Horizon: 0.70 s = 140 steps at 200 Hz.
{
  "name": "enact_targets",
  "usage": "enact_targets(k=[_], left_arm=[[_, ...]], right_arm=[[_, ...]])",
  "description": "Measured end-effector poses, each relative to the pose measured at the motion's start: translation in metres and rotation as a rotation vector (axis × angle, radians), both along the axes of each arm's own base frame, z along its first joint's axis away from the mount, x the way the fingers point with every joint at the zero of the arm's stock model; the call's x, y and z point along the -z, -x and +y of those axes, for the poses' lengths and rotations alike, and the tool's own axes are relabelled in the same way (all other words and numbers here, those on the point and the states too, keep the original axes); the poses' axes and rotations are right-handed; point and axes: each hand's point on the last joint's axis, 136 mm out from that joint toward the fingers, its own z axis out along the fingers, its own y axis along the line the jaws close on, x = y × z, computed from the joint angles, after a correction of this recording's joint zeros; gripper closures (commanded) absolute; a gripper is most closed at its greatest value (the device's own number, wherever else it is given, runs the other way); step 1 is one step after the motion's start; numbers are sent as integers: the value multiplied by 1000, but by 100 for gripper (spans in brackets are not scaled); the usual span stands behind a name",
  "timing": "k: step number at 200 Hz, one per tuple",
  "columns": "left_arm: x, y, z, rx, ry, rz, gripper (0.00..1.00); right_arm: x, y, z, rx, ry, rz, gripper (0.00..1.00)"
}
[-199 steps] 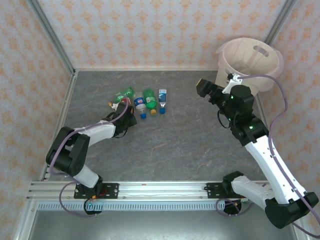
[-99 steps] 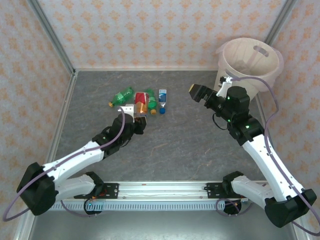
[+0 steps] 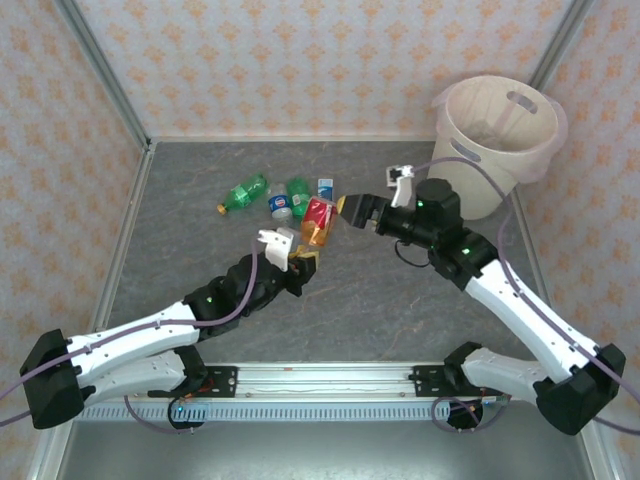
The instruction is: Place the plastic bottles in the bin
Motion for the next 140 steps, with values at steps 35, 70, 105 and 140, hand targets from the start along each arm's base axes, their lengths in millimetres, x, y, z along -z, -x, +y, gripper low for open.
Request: enact_targets(k=[35, 70, 105, 140], left_arm=[[-2, 7, -7, 30, -24, -28, 76], [-2, 8, -7, 31, -33, -38, 77], [-2, 10, -9, 44, -46, -47, 77], [-2, 11, -10, 50, -46, -48, 77]], right_arm=[[23, 5, 31, -75, 54, 48, 10], [33, 7, 42, -103, 82, 65, 18], [39, 9, 50, -127, 99, 73, 27], [37, 10, 52, -134, 92, 76, 42]])
